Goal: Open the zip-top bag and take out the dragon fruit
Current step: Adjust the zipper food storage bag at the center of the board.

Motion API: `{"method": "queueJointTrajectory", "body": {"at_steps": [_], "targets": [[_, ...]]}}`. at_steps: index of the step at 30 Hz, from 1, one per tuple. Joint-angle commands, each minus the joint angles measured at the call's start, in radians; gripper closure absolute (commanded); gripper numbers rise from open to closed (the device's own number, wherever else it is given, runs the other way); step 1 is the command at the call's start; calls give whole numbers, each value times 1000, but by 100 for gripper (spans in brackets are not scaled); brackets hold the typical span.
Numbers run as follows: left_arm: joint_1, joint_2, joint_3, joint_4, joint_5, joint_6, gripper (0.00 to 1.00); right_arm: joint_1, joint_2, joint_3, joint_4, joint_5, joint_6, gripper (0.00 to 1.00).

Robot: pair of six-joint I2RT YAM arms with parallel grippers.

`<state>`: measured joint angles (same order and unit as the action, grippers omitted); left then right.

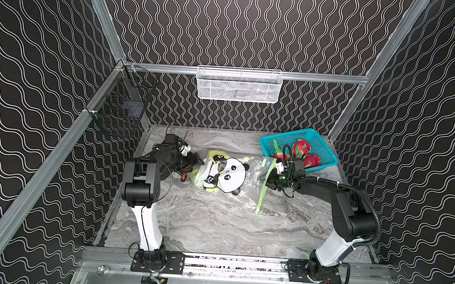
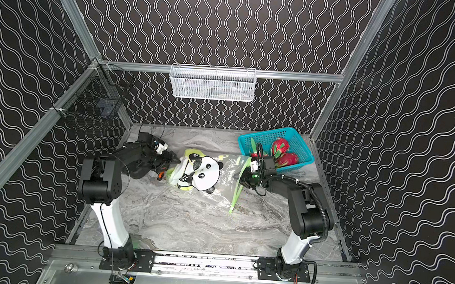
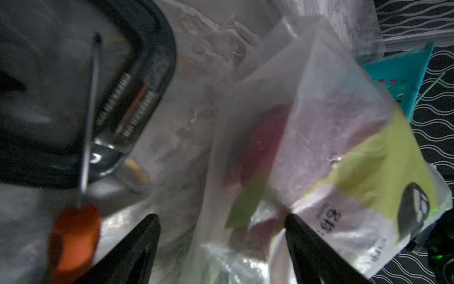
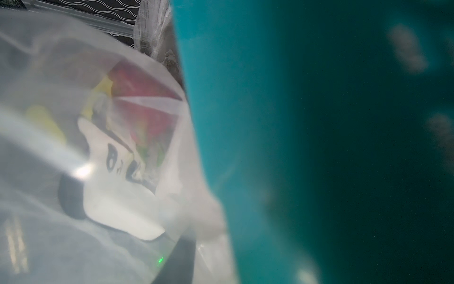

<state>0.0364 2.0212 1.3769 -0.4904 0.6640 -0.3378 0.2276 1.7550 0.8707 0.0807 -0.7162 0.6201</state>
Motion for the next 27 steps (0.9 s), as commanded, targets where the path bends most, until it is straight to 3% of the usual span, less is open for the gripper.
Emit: {"method": "queueJointTrajectory", "body": {"at_steps": [1,2,3,4,14,21,27], "targets": [[0,36,27,86,63,-22,31,-2,18,-32,-204,76,55,67],[0,51,38,80,67,-19,42,-2,18,-34,-204,77,54,67],[0,65,50,69,76,-13,61,-2,18,-37,-201,75,55,67],[0,66,57,63,80,-8,98,0,20,-39,-198,76,56,67],[-20,-159,74,49,93,-64,100,6,57,-38,-170,102,69,69],[-138,-287,37,65,65,-121,100,15,66,-69,-134,90,68,70],[-199,-332,112,-7,25,-113,100,25,63,-93,-91,56,63,70]]}}
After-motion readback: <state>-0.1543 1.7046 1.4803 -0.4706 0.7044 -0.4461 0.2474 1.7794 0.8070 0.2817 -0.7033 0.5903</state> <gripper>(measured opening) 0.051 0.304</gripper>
